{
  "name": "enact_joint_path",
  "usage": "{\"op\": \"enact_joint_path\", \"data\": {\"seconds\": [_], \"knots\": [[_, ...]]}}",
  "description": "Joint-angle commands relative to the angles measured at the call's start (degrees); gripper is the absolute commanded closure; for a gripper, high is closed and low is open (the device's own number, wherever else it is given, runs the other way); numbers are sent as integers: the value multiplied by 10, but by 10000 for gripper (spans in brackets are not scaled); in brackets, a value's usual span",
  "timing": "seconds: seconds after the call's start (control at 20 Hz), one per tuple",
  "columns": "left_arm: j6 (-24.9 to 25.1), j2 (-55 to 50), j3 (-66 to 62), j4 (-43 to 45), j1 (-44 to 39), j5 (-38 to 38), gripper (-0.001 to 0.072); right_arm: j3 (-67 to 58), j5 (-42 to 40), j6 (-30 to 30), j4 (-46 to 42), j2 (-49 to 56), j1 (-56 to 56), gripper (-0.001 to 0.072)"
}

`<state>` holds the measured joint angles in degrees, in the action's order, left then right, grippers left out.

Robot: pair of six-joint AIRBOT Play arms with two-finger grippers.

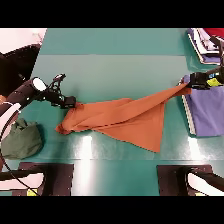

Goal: Fold the shirts.

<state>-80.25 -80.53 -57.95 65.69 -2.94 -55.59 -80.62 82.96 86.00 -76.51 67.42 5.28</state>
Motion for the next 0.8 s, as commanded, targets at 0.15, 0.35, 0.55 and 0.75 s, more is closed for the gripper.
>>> {"op": "enact_joint_path", "data": {"seconds": [0.15,0.35,0.55,0.75], "knots": [[-8,113,-135,41,0,-10,684,-86,4,-6,-1,0,0,697],[-7,243,-277,79,0,-16,684,-225,26,-12,-1,-9,0,697],[-8,344,-364,83,0,-25,684,-313,12,-12,-2,-61,-3,698],[-32,393,-430,82,0,-47,685,-377,12,-12,-2,-109,-37,698]]}}
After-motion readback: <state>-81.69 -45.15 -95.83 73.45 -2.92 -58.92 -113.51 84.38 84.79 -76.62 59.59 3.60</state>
